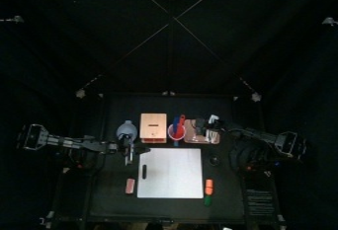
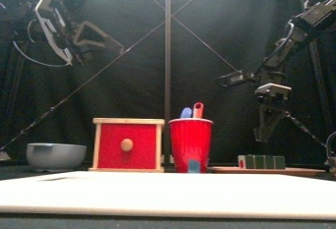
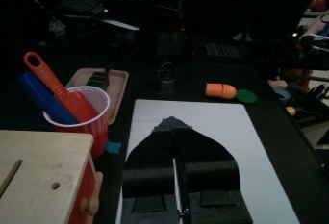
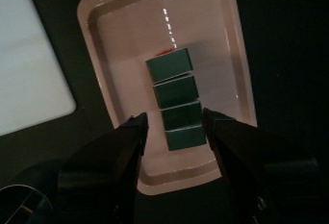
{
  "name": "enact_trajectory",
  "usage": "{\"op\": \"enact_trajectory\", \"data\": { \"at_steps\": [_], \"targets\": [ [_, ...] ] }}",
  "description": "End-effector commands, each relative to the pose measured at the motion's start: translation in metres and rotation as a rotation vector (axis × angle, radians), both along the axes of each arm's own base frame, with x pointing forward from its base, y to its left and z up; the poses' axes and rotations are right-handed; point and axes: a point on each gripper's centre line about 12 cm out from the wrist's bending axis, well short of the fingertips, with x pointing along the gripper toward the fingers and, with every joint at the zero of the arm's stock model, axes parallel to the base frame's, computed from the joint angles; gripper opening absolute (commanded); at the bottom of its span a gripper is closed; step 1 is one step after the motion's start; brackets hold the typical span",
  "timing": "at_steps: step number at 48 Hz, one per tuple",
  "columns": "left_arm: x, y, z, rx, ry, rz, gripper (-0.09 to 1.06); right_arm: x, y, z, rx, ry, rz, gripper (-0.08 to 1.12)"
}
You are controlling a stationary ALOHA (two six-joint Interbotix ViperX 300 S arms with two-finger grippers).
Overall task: Place sushi on board then cut the sushi with the knife then place the pieces on the plate
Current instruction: Place the sushi on the board
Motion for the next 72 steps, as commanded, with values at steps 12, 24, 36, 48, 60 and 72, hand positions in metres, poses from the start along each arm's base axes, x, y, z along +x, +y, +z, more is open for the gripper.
{"op": "enact_trajectory", "data": {
  "at_steps": [12,24,36,48,60,72],
  "targets": [
    [0.003,0.001,0.007,-0.014,-0.027,0.008,-0.03,-0.008,-0.022,-0.003,0.040,-0.063,-0.003,0.83],
    [0.003,0.002,0.007,-0.031,-0.026,0.020,-0.03,-0.003,-0.023,-0.019,0.101,-0.054,-0.003,0.86],
    [0.003,0.002,0.006,-0.039,-0.024,0.026,-0.03,0.000,-0.030,-0.032,0.085,-0.028,-0.002,0.91],
    [0.002,0.002,0.005,-0.041,-0.021,0.028,-0.03,0.001,-0.032,-0.044,0.078,-0.008,0.002,0.91],
    [0.002,0.002,0.004,-0.041,-0.019,0.028,-0.03,-0.001,-0.029,-0.049,0.071,-0.012,-0.003,0.82],
    [0.001,0.002,0.004,-0.041,-0.018,0.028,-0.03,0.000,-0.026,-0.041,0.098,-0.058,-0.066,0.62]
  ]
}}
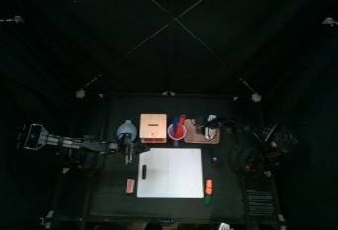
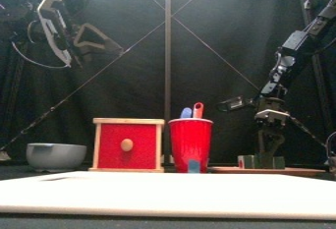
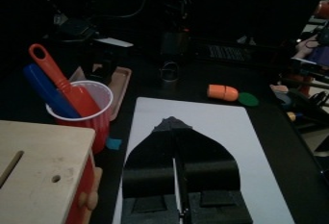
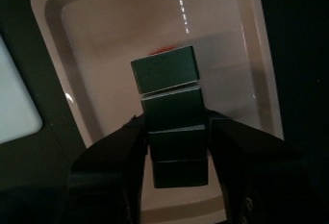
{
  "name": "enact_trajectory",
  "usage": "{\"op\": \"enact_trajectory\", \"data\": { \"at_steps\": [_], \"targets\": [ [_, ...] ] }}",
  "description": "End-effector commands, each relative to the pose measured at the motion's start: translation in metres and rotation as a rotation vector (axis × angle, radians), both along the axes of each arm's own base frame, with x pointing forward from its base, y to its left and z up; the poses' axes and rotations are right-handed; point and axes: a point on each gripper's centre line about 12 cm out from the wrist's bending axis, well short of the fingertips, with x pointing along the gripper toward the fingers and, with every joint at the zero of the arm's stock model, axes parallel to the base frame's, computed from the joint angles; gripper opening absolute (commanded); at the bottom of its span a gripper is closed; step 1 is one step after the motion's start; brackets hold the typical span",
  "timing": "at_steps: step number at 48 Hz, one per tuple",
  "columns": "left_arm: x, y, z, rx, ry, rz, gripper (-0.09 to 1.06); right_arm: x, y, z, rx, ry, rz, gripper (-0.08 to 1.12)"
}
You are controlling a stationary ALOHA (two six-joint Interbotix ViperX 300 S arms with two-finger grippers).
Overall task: Place sushi on board then cut the sushi with the knife then place the pieces on the plate
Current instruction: Place the sushi on the board
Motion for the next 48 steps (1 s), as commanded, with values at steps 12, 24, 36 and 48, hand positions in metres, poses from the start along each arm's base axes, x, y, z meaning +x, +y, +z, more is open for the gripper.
{"op": "enact_trajectory", "data": {
  "at_steps": [12,24,36,48],
  "targets": [
    [0.002,0.000,0.005,-0.001,-0.021,0.000,-0.03,0.011,0.004,0.055,0.024,-0.173,-0.197,0.62],
    [0.002,-0.001,0.005,0.000,-0.020,-0.003,-0.03,0.014,0.028,0.076,0.088,-0.204,-0.346,0.62],
    [0.002,-0.001,0.004,0.000,-0.018,-0.003,-0.03,0.027,0.064,0.085,0.160,-0.234,-0.477,0.62],
    [0.001,-0.002,0.002,0.002,-0.011,-0.006,-0.03,0.041,0.105,0.086,0.256,-0.266,-0.582,0.62]
  ]
}}
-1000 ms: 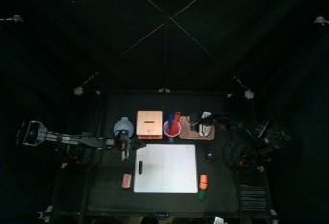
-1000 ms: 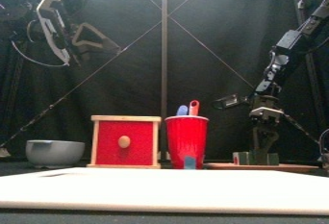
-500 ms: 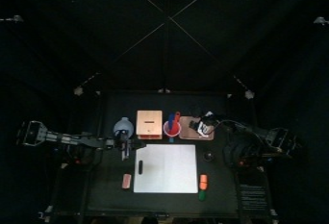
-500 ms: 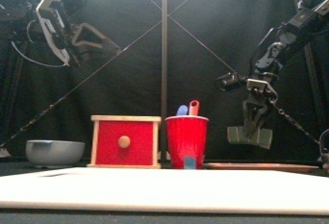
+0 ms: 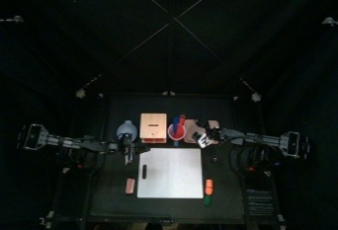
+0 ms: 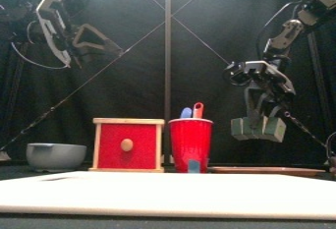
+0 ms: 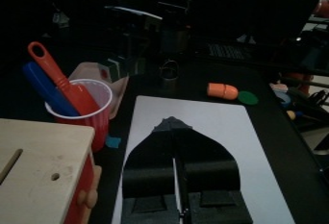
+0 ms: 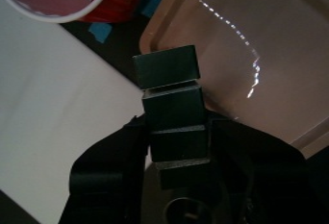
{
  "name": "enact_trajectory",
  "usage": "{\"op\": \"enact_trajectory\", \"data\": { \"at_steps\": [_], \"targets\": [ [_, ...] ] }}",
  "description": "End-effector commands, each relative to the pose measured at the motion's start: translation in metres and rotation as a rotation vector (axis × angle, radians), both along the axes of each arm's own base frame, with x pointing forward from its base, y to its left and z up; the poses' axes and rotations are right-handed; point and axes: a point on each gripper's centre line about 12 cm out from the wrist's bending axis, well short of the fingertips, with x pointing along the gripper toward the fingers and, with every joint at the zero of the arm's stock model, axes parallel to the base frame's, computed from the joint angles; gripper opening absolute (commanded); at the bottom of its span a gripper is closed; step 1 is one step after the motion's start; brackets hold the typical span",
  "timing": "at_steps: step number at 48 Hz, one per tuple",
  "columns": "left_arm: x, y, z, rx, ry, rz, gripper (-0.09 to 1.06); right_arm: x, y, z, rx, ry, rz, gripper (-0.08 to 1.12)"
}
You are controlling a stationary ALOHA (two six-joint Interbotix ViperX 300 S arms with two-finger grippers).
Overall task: Place sushi on board then cut the sushi with the knife then place the pieces on the plate
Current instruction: Place the sushi on the board
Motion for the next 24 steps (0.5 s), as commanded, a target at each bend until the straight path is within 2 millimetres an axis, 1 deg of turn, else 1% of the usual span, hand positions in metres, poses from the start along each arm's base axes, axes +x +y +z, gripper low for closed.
{"op": "enact_trajectory", "data": {
  "at_steps": [1,14,24],
  "targets": [
    [0.001,-0.001,0.003,0.000,-0.014,-0.003,-0.03,0.009,0.016,0.014,0.009,-0.059,-0.010,0.62],
    [0.000,-0.001,0.001,0.003,-0.008,-0.004,-0.03,0.025,0.058,0.013,0.104,-0.098,-0.108,0.62],
    [-0.002,-0.001,-0.002,0.003,0.005,-0.003,-0.03,0.048,0.088,0.010,0.126,-0.109,-0.186,0.62]
  ]
}}
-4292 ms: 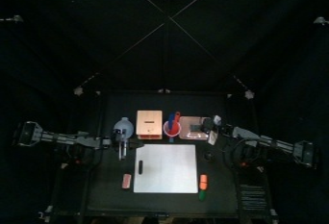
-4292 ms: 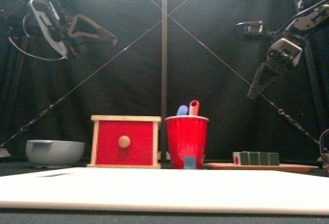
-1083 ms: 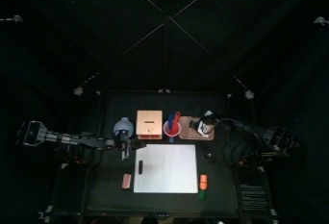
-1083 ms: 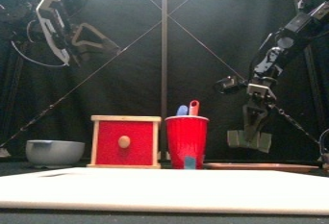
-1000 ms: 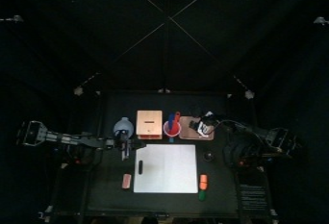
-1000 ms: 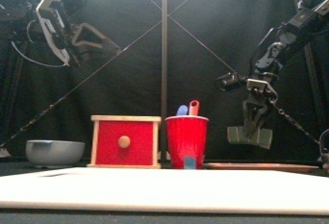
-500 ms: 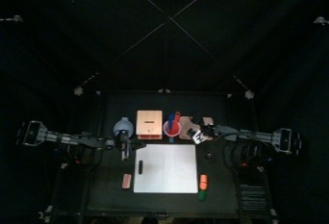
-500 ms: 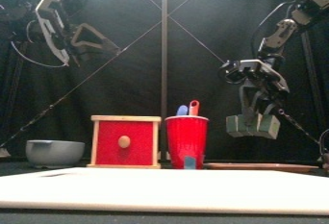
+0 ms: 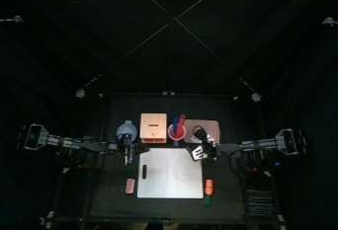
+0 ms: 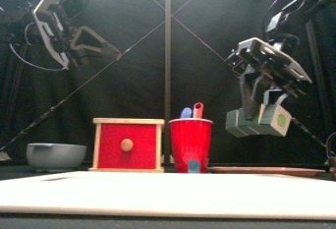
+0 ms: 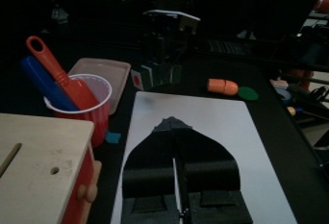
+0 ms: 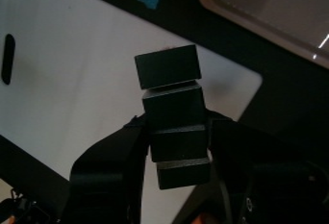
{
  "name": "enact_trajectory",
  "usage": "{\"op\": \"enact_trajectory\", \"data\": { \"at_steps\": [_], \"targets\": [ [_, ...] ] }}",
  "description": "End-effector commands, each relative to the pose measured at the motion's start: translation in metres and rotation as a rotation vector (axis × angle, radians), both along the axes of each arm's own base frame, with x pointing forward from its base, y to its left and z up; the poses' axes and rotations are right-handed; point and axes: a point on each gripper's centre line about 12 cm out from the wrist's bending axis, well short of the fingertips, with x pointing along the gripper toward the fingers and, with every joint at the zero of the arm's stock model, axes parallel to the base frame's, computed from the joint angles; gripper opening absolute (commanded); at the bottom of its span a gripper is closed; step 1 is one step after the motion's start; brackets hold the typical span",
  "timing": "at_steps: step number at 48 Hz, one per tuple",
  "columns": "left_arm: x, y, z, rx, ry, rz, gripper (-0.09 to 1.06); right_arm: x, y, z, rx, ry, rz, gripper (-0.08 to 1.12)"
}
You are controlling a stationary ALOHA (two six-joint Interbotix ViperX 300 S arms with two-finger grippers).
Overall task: Place sushi on board then cut the sushi with the knife then place the pieces on the plate
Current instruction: Place the sushi on the board
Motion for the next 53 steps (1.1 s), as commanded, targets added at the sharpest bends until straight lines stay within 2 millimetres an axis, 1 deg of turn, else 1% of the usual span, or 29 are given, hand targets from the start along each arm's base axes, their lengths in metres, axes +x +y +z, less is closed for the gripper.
{"op": "enact_trajectory", "data": {
  "at_steps": [1,15,25,29,35,48,53],
  "targets": [
    [0.001,0.000,0.003,0.004,-0.009,-0.003,-0.03,0.018,0.015,0.012,-0.009,-0.042,-0.020,0.62],
    [0.001,-0.001,0.003,0.007,-0.011,-0.003,-0.03,0.046,0.046,0.010,-0.009,-0.021,-0.186,0.62],
    [0.001,-0.001,0.003,0.006,-0.011,-0.003,-0.03,0.078,0.065,0.008,-0.009,-0.001,-0.289,0.62],
    [0.001,-0.001,0.004,0.008,-0.012,-0.004,-0.03,0.093,0.072,0.003,-0.013,0.022,-0.326,0.62],
    [0.001,-0.001,0.003,0.013,-0.010,-0.006,-0.03,0.110,0.079,-0.004,-0.025,0.073,-0.384,0.62],
    [-0.001,-0.002,0.004,0.035,-0.015,-0.022,-0.03,0.130,0.096,-0.014,-0.018,0.170,-0.455,0.62],
    [-0.001,-0.003,0.004,0.038,-0.016,-0.026,-0.03,0.134,0.101,-0.024,-0.004,0.202,-0.469,0.63]
  ]
}}
